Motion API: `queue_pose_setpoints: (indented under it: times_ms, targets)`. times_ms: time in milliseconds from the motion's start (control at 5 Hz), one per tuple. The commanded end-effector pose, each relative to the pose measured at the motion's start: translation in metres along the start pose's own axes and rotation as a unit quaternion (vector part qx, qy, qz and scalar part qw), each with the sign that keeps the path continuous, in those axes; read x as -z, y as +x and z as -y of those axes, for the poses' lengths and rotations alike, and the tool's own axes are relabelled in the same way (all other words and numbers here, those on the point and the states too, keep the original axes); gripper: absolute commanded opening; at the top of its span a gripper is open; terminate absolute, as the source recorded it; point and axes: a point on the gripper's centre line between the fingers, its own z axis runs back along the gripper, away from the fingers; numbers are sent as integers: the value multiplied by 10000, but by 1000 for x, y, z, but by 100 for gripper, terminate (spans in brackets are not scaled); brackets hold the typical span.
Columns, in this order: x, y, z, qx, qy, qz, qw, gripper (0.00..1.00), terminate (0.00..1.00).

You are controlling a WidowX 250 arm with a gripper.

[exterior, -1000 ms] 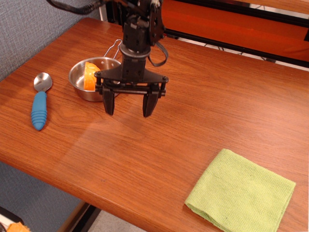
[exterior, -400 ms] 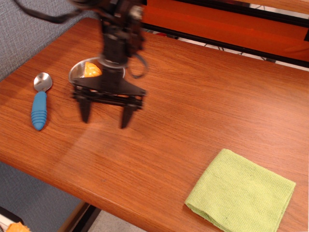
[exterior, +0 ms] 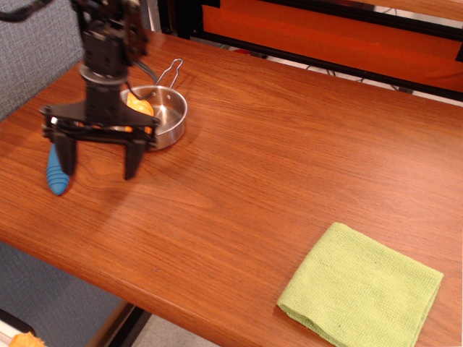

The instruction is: Place the spoon onto the yellow cloth.

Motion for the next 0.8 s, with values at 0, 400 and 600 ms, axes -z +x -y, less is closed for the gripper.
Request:
queue_pose_setpoints:
  times_ms: [0, 400, 600]
  targets:
    - [8, 36, -45, -100, 119, 240, 9996, 100, 0]
    - [25, 53, -47, -487, -110, 513, 9974, 100, 0]
    - [36, 53, -48, -637, -214, 353, 9971, 100, 0]
